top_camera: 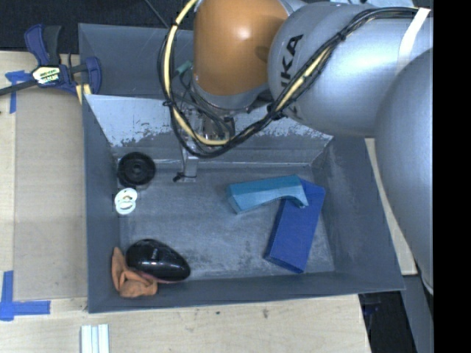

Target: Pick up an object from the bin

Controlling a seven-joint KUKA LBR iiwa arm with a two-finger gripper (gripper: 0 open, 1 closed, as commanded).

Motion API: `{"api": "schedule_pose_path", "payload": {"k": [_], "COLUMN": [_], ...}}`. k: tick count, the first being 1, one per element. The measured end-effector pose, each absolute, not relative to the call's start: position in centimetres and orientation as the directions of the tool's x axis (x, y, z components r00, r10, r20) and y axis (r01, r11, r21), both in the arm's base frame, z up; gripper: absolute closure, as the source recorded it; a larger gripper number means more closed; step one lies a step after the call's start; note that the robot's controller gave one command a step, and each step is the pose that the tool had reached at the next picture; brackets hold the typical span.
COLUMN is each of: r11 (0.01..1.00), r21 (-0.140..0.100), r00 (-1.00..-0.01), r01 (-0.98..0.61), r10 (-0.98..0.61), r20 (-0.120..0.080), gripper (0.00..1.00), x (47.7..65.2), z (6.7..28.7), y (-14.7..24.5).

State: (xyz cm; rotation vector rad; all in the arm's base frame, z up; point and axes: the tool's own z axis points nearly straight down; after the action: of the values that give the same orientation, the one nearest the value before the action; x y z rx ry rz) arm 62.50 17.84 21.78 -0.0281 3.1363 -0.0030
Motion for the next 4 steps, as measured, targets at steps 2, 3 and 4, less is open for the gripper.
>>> {"api": "schedule_pose_path", "payload": {"k": [2,3,4], "r11": [0.980,0.968,0.965], "r21": [0.001,0.001,-0.002], "r00": [-0.980,-0.968,-0.965], "r01": [-0.197,-0.251,-0.262], "r10": [-0.197,-0.251,-0.262], "r20": [-0.004,-0.002,-0.006], "gripper": [0.00,0.00,0.00], "x": [59.3,62.1,63.8], "z": [16.1,16.0,15.8], "y": [19.0,15.8,14.2]}}
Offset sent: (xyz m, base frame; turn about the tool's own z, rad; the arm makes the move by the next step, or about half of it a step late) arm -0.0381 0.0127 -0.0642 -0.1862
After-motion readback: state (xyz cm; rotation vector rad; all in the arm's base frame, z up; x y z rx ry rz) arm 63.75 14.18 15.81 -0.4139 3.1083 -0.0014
